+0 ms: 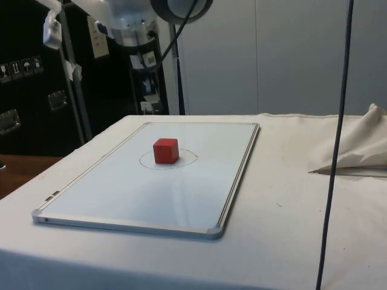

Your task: Push the cube into the marked area.

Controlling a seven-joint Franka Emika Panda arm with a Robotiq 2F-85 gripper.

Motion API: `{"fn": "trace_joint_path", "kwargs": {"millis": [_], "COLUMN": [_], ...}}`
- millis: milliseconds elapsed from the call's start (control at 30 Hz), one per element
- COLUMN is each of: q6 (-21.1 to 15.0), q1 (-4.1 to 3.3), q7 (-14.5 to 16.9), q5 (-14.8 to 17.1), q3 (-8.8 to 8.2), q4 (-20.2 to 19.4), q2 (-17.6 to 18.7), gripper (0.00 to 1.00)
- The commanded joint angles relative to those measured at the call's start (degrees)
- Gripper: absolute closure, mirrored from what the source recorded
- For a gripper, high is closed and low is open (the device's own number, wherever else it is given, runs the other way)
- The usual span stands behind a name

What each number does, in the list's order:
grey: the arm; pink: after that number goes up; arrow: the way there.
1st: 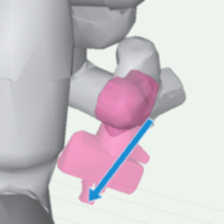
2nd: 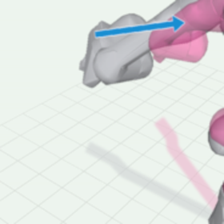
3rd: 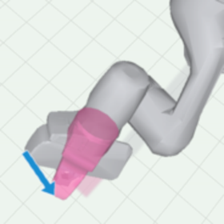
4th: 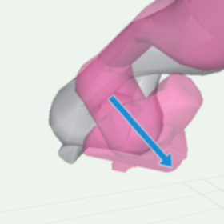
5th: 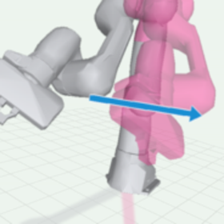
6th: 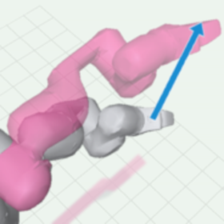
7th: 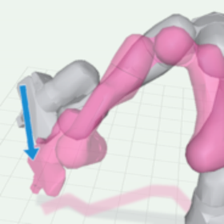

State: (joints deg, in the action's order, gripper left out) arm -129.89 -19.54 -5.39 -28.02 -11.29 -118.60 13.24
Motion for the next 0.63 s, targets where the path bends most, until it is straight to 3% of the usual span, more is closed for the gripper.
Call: {"fn": "trace_joint_path", "kwargs": {"millis": [0,600], "q6": [0.46,1.43], "q1": [0.00,0.06], "q7": [-0.11,-1.09], "q5": [0.69,6.65], "q3": [0.11,0.17], "q4": [-0.29,-1.03], "q2": [-0.52,-2.35], "gripper": [1.00,1.00]}}
